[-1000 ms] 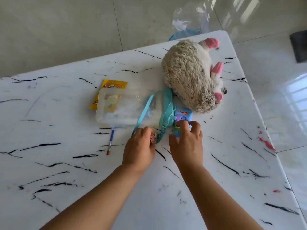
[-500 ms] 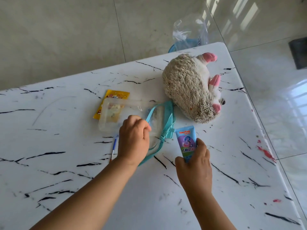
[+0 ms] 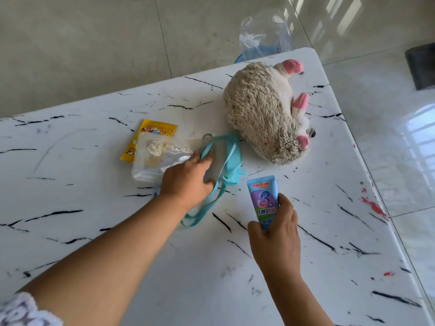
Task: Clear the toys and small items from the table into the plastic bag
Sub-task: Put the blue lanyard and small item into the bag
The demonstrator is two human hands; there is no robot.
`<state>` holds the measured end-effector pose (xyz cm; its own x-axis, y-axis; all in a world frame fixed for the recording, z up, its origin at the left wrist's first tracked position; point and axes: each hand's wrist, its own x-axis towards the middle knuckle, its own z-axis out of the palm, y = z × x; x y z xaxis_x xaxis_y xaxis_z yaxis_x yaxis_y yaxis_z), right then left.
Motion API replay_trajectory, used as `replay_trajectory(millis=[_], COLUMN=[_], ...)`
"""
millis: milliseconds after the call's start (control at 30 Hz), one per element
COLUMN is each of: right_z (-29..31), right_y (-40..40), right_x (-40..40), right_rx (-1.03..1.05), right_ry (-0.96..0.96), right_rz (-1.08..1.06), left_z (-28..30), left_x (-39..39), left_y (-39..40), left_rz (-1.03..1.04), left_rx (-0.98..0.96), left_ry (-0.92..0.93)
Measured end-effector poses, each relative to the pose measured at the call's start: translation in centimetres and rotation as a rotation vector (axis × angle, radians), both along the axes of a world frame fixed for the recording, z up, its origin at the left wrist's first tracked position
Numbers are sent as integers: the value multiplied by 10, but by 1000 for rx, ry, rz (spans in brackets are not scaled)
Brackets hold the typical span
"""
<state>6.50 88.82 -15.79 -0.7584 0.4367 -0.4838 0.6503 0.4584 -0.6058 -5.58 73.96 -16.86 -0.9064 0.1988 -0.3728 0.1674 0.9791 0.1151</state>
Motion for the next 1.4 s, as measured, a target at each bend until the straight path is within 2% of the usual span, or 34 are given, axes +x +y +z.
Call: replay_trajectory(millis=[100,267,500,567,667,767,933,1067,1400], right_z=[11,46,126,150,187,215,248,265,294], right_y=[-2,-4,-15,-19,-26,-31,-39,-48,-77], right_x=[3,14,47,62,92,124,187,245,419], right_rx=[4,-9,0,23,55,78,98,131,281], right_ry=[24,53,116,135,158,191,211,228,305], right_rz=[3,-45,-107,-129,-172,-228,-311,-370,-516], left_z=[15,61,154,178,213,237,262,280,324], left_x=[9,27,47,59,83,110,161,209,370], left_y=[-4,-15,-30,-29,-28,-24,-19,-16,-22], left_rz=[19,-9,-206,-235,-329,-273,-231,-304,-575], left_rx=[75,259,170,157,155,266,378,411,463], left_ry=[183,317,500,448,230,49,-102,-121,15])
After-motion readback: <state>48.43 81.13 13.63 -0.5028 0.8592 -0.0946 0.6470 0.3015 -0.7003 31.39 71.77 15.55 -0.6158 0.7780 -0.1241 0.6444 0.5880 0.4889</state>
